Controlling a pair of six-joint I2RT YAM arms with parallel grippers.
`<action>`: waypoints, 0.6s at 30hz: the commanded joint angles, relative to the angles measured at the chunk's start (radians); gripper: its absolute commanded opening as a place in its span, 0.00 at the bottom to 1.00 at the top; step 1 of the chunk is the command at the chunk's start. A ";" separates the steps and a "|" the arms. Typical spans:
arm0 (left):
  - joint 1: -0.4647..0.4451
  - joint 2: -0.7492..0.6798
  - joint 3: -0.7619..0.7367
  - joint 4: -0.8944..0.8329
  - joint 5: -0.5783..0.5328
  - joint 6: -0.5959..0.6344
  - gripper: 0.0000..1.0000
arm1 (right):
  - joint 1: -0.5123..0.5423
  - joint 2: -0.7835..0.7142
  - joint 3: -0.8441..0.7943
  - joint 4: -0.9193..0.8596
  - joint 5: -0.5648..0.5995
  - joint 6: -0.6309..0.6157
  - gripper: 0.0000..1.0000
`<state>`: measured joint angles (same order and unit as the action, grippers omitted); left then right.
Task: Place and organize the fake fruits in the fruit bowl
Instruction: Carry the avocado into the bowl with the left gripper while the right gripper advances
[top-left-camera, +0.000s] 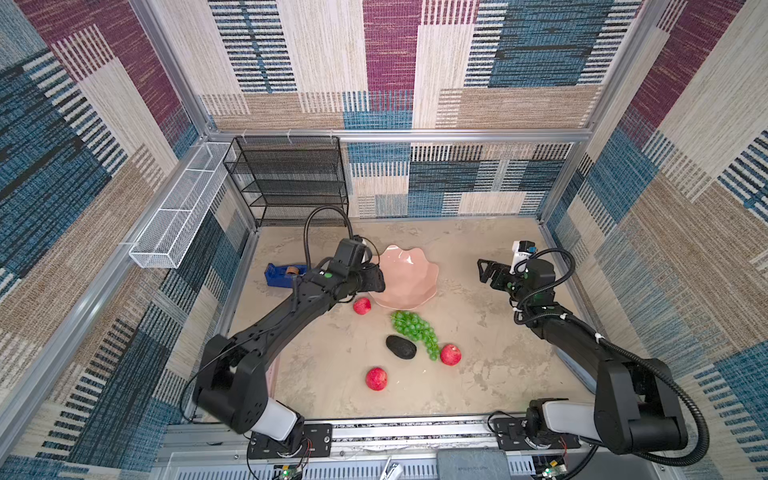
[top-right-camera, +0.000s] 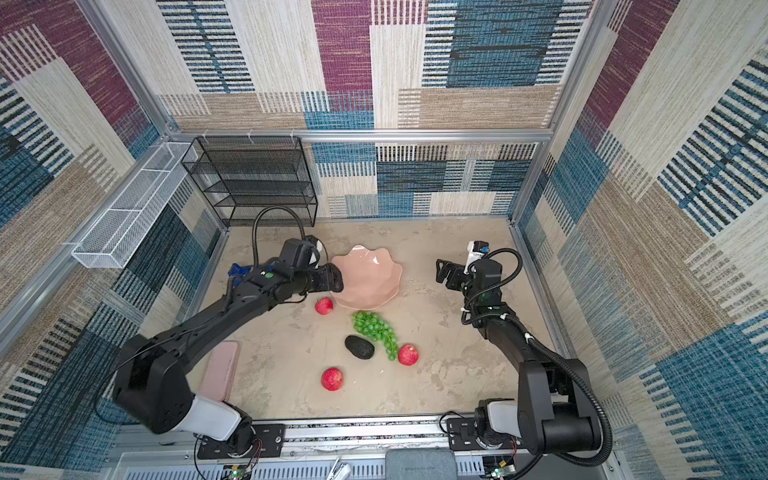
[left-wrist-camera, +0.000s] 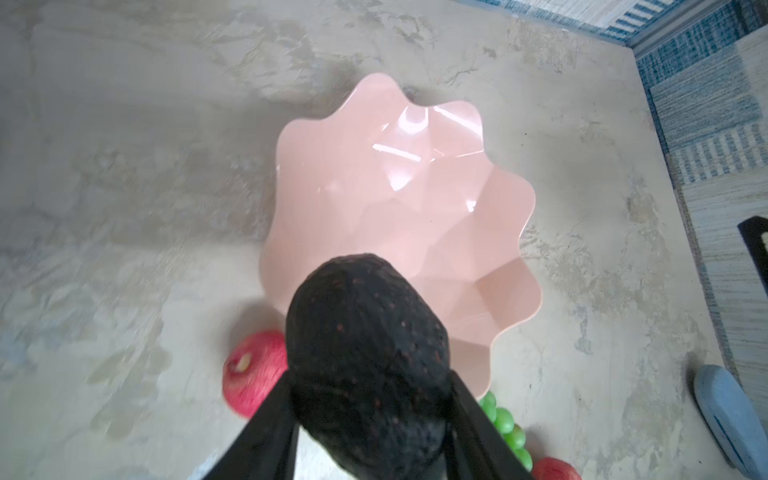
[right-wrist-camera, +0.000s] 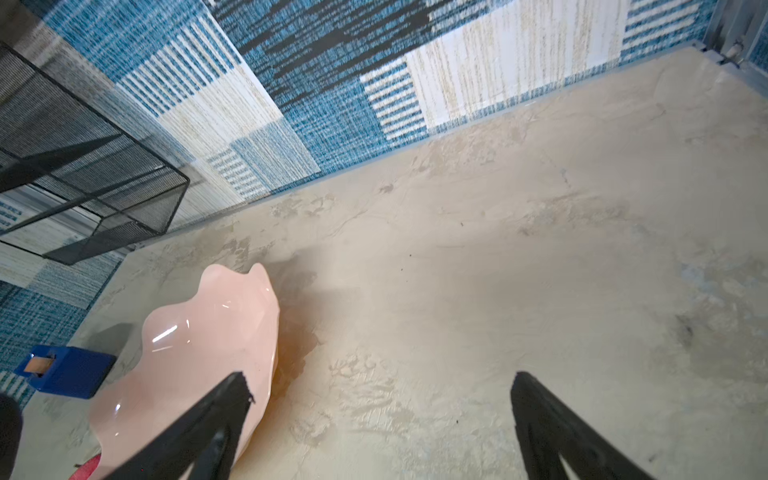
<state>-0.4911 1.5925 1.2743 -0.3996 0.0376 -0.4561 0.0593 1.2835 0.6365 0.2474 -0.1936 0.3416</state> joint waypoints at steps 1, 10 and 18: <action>0.000 0.142 0.150 -0.059 0.062 0.088 0.45 | 0.019 -0.032 -0.007 -0.067 0.038 -0.013 1.00; -0.001 0.423 0.348 -0.130 0.153 0.064 0.46 | 0.106 -0.122 -0.028 -0.228 0.017 0.005 0.99; -0.004 0.488 0.369 -0.134 0.143 0.047 0.51 | 0.261 -0.169 -0.050 -0.435 0.089 0.057 0.98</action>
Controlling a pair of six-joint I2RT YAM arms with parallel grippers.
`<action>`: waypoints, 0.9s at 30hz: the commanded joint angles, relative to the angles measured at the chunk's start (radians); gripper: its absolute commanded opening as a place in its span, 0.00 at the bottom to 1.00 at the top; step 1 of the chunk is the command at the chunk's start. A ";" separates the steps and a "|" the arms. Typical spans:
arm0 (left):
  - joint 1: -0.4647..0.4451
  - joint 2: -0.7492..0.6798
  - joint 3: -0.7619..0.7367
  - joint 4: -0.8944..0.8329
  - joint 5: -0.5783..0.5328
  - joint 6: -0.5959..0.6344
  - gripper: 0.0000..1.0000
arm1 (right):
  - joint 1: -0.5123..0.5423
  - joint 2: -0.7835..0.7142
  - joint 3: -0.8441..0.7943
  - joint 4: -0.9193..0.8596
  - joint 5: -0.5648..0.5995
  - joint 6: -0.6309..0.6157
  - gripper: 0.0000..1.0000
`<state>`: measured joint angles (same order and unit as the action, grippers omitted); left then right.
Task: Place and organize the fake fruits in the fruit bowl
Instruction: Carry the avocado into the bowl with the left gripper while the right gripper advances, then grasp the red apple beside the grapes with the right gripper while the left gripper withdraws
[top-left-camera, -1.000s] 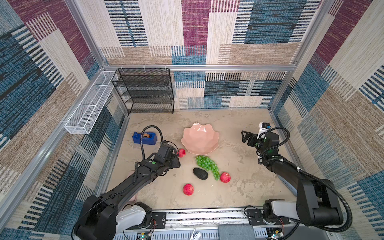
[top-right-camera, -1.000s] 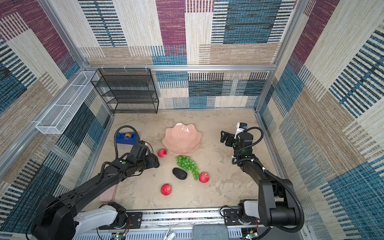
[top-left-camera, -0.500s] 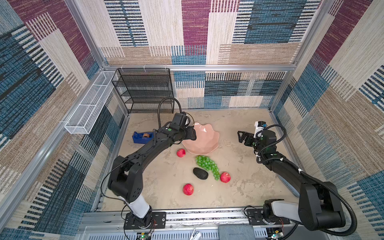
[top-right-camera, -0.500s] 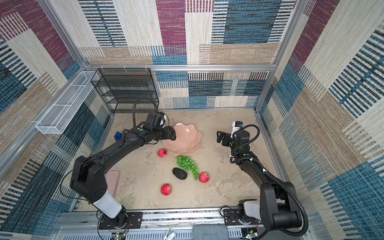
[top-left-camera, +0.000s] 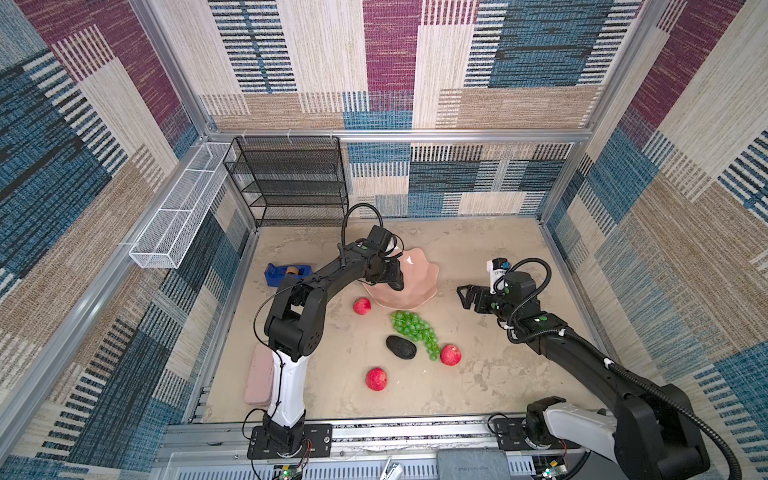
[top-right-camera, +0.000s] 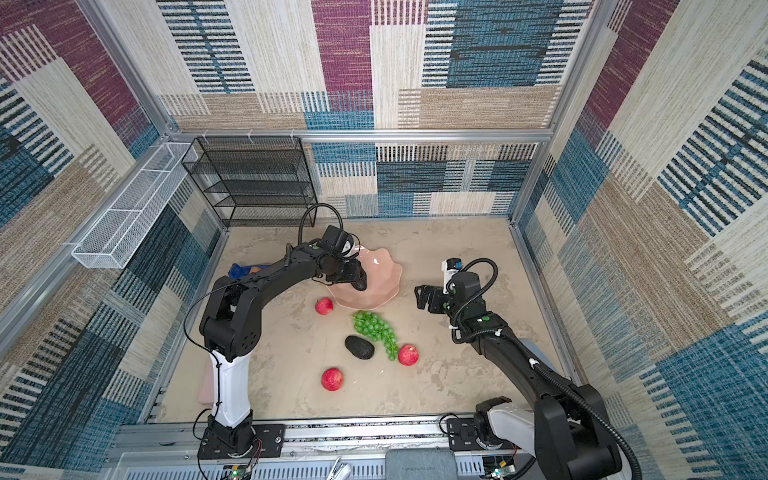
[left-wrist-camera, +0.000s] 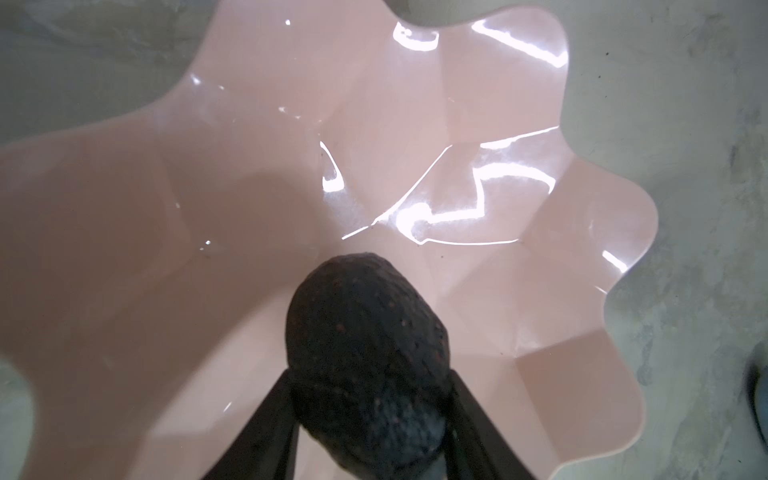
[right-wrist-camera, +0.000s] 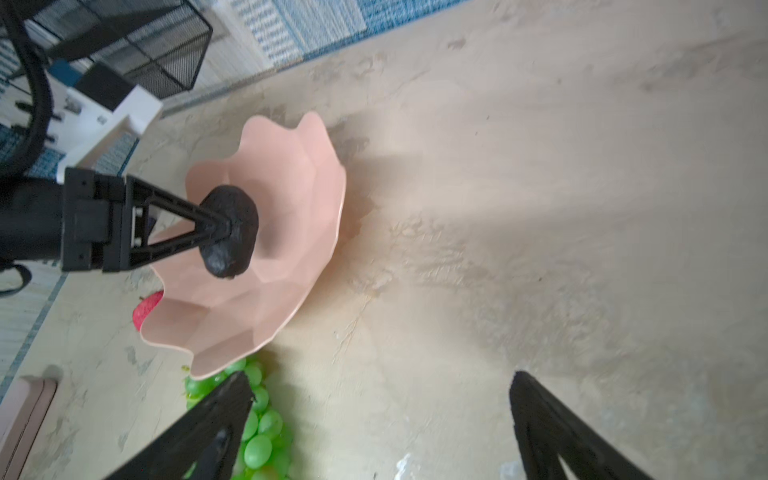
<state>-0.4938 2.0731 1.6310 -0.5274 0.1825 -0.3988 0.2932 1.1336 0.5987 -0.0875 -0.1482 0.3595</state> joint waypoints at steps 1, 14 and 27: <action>0.000 0.014 0.012 -0.006 -0.003 -0.013 0.53 | 0.045 -0.035 -0.023 -0.112 0.053 0.057 0.98; -0.002 -0.022 0.020 0.024 0.022 -0.028 0.72 | 0.249 -0.143 -0.111 -0.251 0.068 0.229 0.94; 0.046 -0.453 -0.244 0.178 -0.176 -0.009 0.72 | 0.454 -0.050 -0.153 -0.203 0.125 0.377 0.87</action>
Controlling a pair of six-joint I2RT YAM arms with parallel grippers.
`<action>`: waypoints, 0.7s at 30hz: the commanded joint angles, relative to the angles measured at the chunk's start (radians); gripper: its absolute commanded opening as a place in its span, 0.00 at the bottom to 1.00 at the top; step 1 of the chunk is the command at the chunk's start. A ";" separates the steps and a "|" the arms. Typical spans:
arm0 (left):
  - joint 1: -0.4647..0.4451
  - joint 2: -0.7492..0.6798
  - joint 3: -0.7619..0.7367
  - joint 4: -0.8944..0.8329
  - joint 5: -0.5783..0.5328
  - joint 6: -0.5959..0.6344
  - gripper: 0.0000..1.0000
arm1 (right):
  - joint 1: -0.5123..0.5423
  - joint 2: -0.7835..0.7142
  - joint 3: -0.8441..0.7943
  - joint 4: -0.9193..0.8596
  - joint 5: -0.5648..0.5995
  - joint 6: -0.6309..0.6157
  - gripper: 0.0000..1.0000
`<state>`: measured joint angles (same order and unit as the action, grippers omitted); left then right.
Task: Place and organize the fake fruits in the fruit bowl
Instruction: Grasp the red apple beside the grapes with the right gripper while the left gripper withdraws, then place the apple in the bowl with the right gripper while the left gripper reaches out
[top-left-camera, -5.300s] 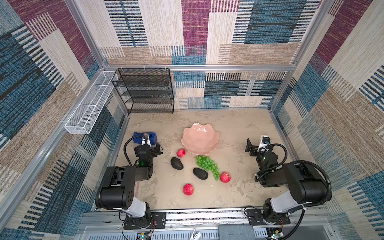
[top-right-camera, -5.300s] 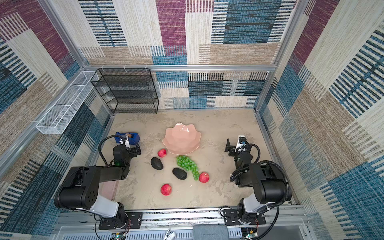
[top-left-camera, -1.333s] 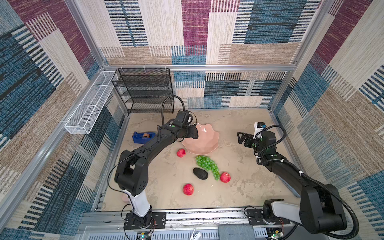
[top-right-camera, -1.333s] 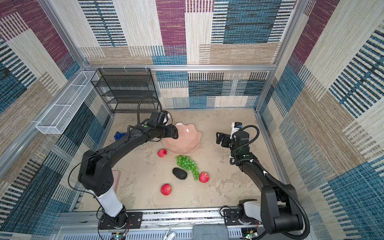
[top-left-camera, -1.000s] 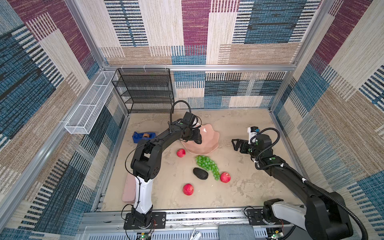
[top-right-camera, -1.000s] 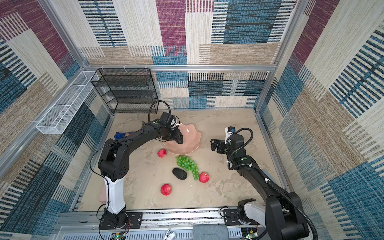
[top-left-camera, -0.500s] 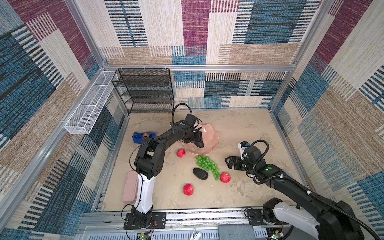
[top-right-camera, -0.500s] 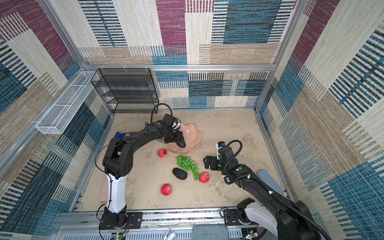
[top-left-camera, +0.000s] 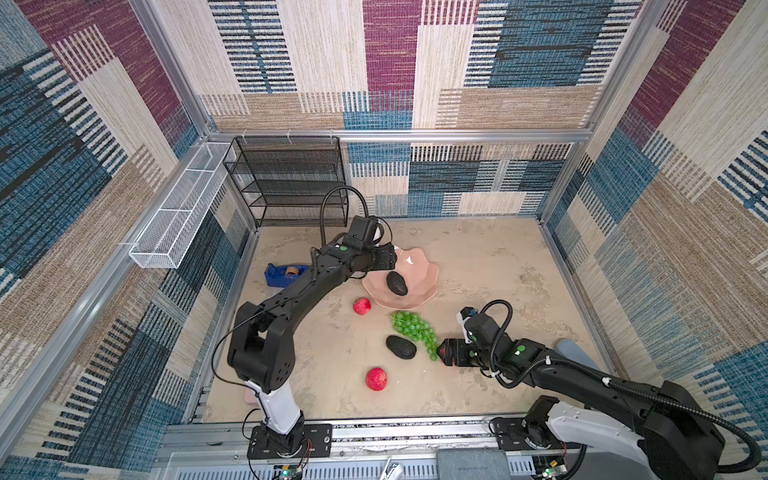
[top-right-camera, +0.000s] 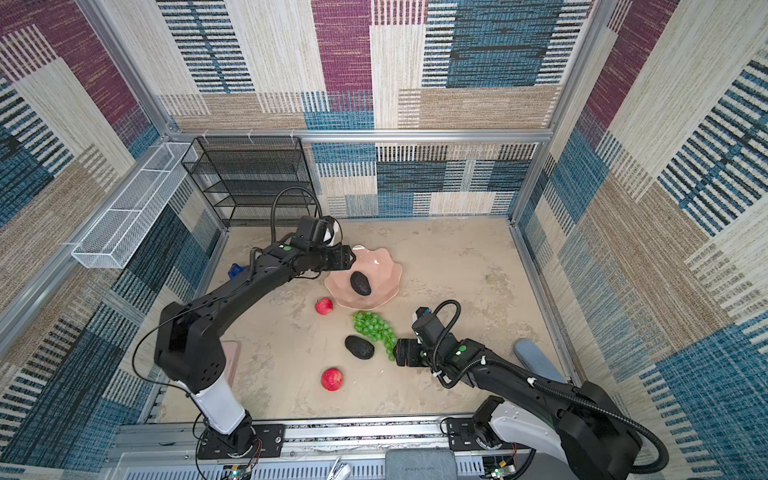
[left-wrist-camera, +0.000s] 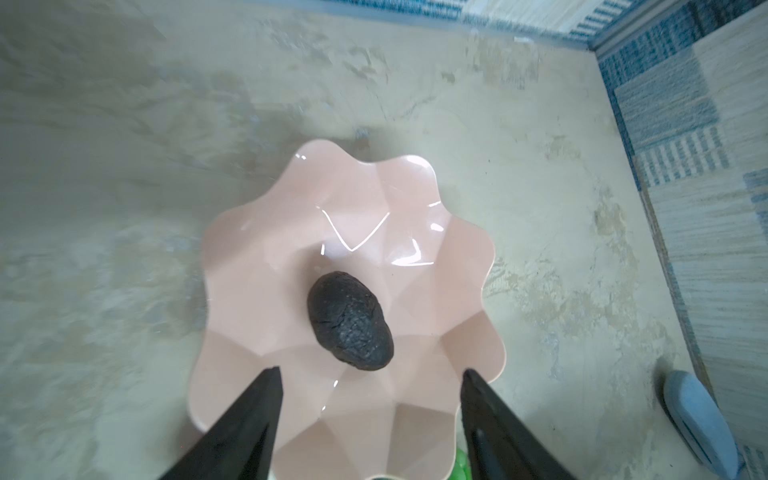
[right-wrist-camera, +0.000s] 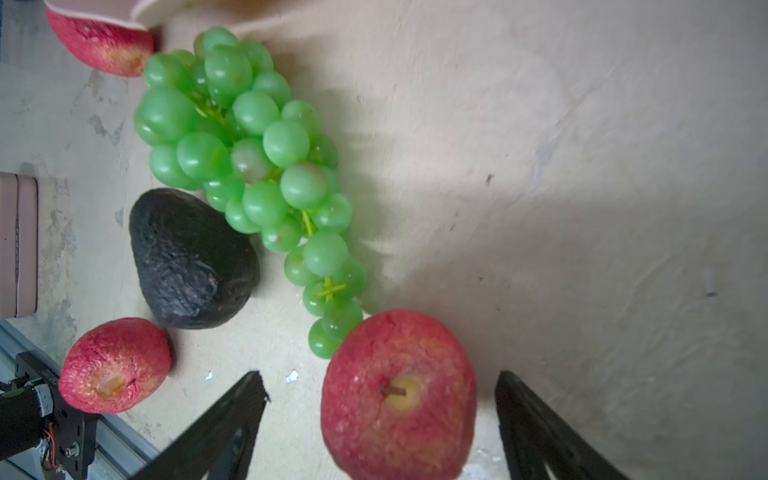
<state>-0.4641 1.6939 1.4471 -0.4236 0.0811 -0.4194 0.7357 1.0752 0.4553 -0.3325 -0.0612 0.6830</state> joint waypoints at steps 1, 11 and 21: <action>0.031 -0.123 -0.103 0.101 -0.083 0.007 0.72 | 0.014 0.007 -0.017 0.052 0.043 0.063 0.85; 0.154 -0.522 -0.502 0.260 -0.152 0.004 0.75 | 0.016 0.020 -0.039 0.119 0.117 0.090 0.66; 0.199 -0.711 -0.686 0.195 -0.126 -0.042 0.77 | 0.016 -0.049 0.113 0.011 0.264 -0.009 0.50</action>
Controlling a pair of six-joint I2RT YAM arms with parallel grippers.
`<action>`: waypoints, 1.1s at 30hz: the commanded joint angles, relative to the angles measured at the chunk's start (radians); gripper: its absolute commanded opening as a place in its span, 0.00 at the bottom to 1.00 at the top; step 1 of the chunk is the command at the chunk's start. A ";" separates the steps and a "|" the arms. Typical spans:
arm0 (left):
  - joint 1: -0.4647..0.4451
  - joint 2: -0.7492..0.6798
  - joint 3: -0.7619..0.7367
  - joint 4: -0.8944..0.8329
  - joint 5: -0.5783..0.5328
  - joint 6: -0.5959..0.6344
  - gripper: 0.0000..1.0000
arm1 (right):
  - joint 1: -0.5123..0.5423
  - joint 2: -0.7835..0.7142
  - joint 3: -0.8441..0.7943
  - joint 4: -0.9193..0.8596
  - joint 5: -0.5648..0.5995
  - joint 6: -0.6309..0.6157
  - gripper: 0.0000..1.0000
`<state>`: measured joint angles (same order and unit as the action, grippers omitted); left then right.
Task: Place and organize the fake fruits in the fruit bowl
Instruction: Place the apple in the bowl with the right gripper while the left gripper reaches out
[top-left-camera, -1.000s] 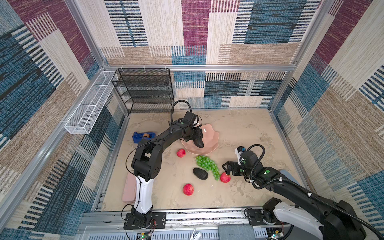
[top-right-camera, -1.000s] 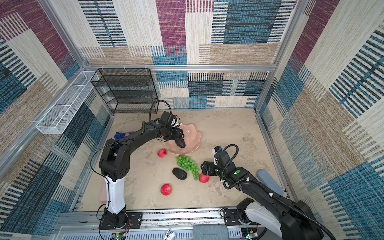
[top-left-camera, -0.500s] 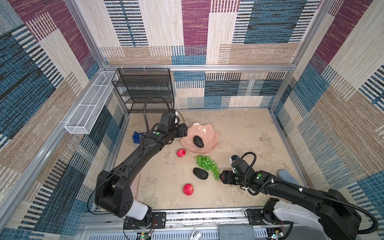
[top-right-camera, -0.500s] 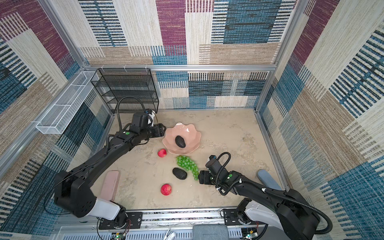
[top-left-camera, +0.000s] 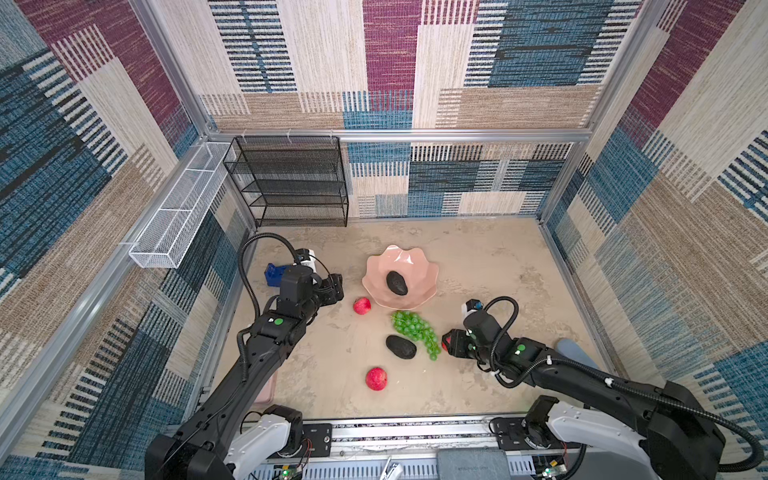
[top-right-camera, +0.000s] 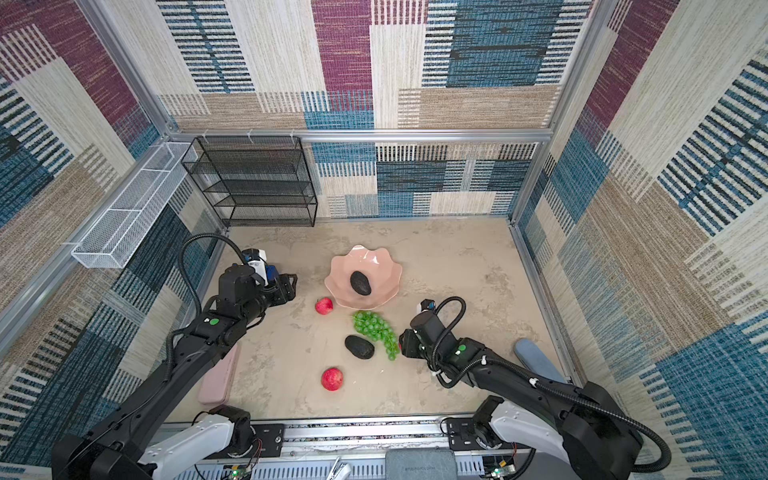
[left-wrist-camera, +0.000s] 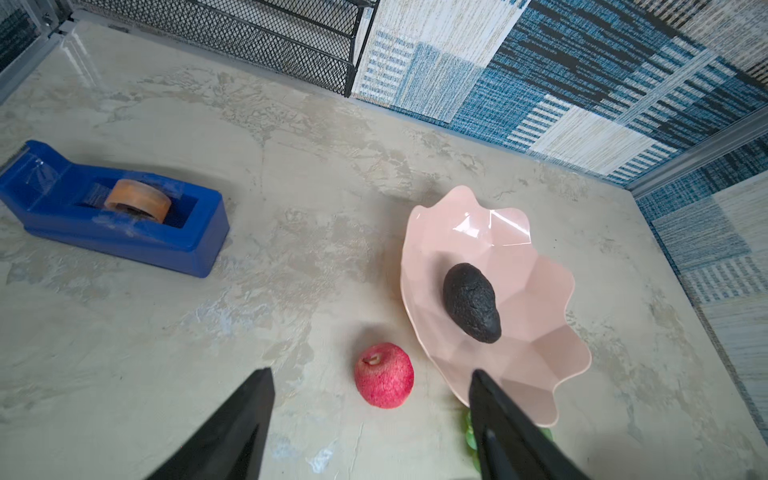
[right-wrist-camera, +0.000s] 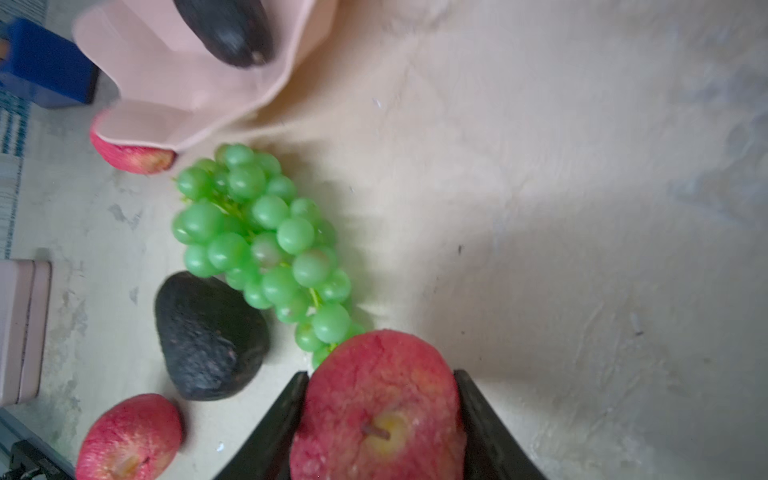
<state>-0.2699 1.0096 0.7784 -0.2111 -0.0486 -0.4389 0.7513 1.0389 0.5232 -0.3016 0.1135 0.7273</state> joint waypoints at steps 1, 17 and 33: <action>0.005 -0.042 -0.023 -0.031 0.013 -0.027 0.77 | 0.000 -0.007 0.076 -0.012 0.117 -0.081 0.50; 0.003 -0.264 -0.084 -0.281 0.265 -0.026 0.75 | -0.111 0.706 0.606 0.291 0.166 -0.463 0.50; -0.133 -0.334 -0.250 -0.296 0.366 -0.227 0.72 | -0.151 0.960 0.777 0.302 0.097 -0.488 0.68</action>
<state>-0.3824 0.6769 0.5426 -0.4995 0.2947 -0.6212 0.6003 1.9968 1.2877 -0.0269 0.2188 0.2481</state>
